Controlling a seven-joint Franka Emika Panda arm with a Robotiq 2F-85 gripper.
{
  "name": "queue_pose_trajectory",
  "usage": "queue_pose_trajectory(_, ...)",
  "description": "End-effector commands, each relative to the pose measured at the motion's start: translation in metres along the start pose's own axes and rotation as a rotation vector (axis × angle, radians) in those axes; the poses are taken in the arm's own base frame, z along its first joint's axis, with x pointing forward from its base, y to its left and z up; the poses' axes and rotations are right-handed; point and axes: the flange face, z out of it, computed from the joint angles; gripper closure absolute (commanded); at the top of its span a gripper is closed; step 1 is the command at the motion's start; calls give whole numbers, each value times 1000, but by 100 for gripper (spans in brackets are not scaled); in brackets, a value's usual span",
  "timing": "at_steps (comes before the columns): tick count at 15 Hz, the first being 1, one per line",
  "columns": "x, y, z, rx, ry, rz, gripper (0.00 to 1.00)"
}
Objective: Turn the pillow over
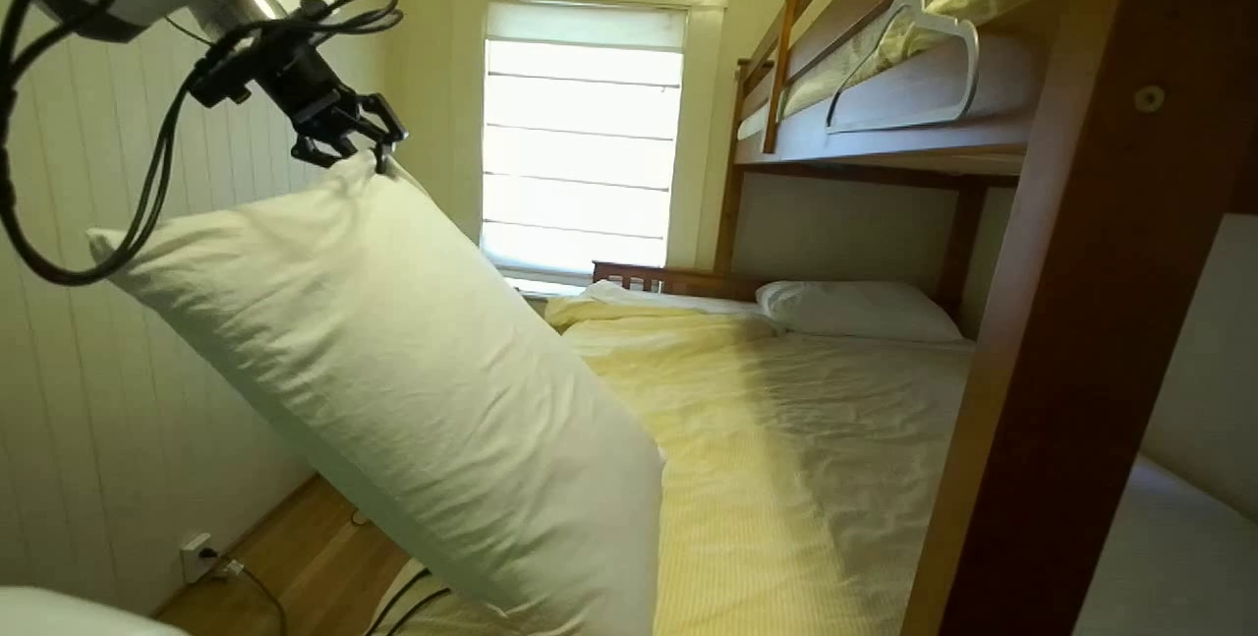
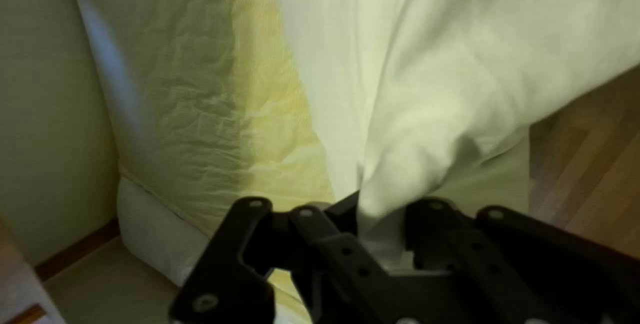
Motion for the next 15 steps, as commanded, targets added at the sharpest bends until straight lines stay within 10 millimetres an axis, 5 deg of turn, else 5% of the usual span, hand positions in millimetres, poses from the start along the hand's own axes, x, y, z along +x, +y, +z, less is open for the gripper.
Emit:
queue_pose_trajectory(1,-17,73,-53,-43,26,189,98)
queue_pose_trajectory(7,-76,196,-41,-197,-97,442,98)
queue_pose_trajectory(8,-51,155,-27,-122,-113,368,92)
queue_pose_trajectory(11,-66,190,-20,-146,-140,436,92)
queue_pose_trajectory(15,-64,177,-25,-169,-129,412,98)
